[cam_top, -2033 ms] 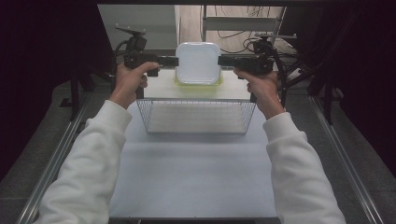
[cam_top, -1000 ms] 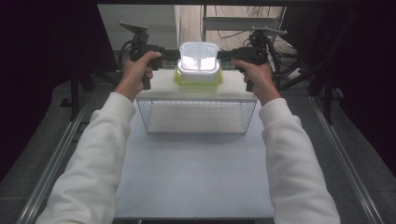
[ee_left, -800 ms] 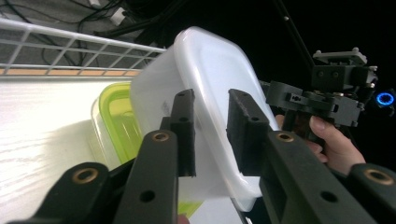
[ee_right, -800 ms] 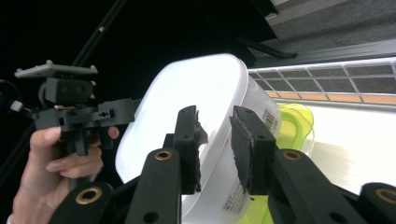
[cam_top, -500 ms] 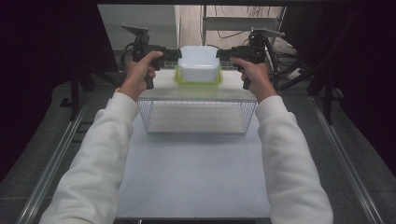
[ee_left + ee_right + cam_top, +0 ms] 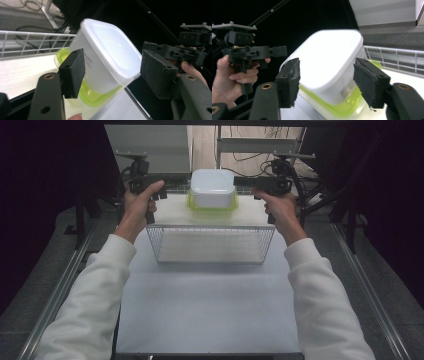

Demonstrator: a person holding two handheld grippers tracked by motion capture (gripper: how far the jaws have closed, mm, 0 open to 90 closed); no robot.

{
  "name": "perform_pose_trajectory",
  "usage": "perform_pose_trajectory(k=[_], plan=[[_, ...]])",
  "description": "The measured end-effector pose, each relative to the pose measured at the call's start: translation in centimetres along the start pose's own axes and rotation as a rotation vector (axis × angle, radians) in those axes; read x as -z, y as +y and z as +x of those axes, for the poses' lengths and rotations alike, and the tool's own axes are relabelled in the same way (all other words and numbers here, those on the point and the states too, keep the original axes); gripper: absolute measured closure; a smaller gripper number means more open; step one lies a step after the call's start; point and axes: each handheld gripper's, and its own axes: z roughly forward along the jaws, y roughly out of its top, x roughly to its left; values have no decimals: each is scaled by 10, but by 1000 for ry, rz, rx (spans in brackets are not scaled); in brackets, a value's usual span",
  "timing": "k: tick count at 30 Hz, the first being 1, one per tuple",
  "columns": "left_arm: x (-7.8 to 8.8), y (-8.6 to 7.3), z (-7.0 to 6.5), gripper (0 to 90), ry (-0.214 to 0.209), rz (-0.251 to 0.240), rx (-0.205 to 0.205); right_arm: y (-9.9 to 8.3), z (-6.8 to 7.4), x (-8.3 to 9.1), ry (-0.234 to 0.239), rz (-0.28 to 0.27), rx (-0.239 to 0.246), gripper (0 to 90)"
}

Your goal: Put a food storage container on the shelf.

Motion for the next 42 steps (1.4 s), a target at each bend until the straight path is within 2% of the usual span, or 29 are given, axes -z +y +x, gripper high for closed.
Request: perform_pose_trajectory(k=[2,6,9,13,19,25,26,27,32,38,42], plan=[[7,-11,-7,332,27,2,-55,-7,2,7,-3,-4,27,344],[20,-31,-15,307,48,2,-113,-23,7,24,-5,1,81,315],[31,-48,-19,294,51,17,-141,-38,12,38,-8,-4,126,297],[42,-72,-23,282,57,26,-172,-62,18,59,-47,3,185,278],[53,-107,-24,271,65,59,-190,-99,19,81,-70,12,225,267],[61,-140,-18,258,99,87,-185,-132,12,91,-64,14,215,263],[61,-140,-18,255,99,87,-185,-138,10,93,-60,19,207,262],[64,-153,-15,256,115,99,-185,-145,8,94,-58,25,204,260],[70,-184,-6,257,149,134,-181,-171,0,98,-59,45,190,251],[71,-215,1,256,175,195,-185,-213,-13,94,-76,104,151,235],[69,-234,10,256,181,222,-161,-235,-22,88,-89,156,125,223]])
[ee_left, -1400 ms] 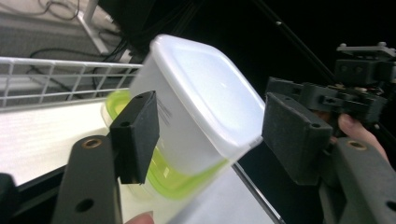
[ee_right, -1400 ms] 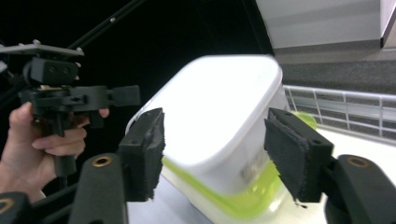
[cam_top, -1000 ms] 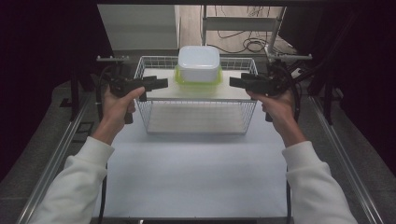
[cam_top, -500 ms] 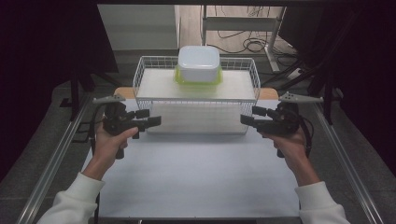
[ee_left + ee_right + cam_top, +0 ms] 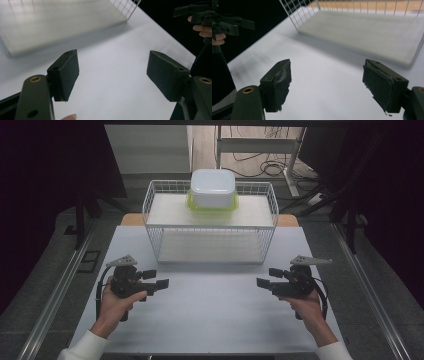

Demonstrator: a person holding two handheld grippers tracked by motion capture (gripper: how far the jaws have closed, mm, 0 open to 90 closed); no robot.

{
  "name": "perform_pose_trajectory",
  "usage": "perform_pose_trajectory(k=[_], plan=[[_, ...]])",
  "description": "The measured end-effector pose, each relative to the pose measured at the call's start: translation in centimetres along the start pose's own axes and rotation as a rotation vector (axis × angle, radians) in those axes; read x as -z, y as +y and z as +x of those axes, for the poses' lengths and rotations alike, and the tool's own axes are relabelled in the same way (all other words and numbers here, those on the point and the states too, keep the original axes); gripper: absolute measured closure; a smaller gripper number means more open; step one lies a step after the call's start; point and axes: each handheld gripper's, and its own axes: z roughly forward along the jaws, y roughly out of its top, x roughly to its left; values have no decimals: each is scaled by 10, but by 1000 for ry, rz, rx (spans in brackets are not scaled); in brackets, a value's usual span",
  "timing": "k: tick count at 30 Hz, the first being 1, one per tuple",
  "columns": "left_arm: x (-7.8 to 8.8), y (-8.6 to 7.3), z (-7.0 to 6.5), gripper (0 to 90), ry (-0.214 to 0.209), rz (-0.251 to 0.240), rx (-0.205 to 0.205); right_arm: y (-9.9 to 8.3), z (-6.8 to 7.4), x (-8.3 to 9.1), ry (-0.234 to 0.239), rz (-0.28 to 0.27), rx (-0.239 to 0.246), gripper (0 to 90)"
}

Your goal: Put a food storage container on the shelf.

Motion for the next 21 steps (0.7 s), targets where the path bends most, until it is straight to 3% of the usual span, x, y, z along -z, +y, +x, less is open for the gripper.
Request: perform_pose_trajectory(k=[4,5,7,12,21], plan=[[-6,-12,5,256,27,34,6,-10,-3,-5,-12,24,-8,221],[-9,-18,7,256,54,53,-7,-16,-7,-8,-30,42,-7,219],[-12,-22,9,255,66,68,-11,-21,-9,-12,-37,56,-9,219],[-9,-24,12,248,74,62,0,-32,-13,-19,-51,111,-4,206],[-12,-25,13,241,77,69,-4,-34,-14,-15,-59,71,-21,203]])
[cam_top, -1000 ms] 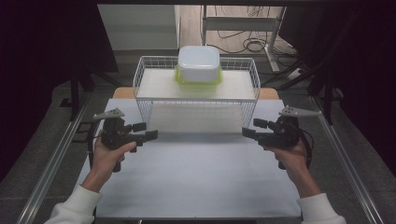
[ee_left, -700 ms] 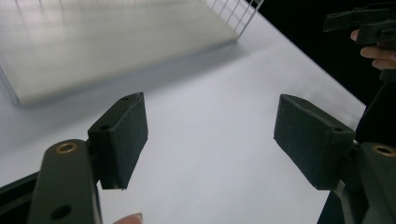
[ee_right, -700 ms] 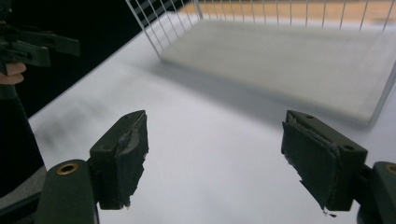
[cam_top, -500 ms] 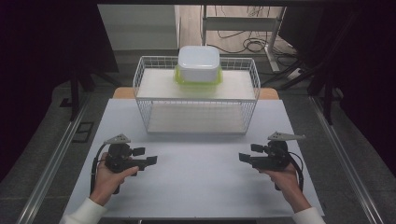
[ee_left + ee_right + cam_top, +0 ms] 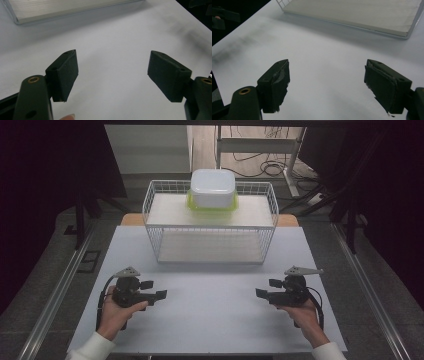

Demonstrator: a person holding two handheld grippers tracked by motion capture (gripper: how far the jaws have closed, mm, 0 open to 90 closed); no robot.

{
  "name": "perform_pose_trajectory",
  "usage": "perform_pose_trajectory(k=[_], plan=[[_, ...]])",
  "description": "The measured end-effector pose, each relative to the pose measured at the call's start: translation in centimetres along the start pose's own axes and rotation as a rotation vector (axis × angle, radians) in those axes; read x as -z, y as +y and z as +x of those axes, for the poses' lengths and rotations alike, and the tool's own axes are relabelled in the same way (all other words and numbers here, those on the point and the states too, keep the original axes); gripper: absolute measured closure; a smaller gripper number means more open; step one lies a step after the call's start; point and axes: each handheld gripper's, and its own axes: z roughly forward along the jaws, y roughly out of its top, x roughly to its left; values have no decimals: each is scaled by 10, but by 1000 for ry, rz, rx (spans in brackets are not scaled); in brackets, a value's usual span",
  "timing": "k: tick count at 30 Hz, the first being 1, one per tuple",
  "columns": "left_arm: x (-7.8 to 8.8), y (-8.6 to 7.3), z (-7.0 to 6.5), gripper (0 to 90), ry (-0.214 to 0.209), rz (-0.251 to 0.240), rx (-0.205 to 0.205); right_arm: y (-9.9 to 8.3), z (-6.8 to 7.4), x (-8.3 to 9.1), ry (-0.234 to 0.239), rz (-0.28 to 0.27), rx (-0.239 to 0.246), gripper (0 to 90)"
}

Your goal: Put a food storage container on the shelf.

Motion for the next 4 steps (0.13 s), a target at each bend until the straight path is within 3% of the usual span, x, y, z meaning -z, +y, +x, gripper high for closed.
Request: perform_pose_trajectory(k=[4], plan=[[-2,1,1,240,0,3,0,0,0,2,3,-22,-4,201]])
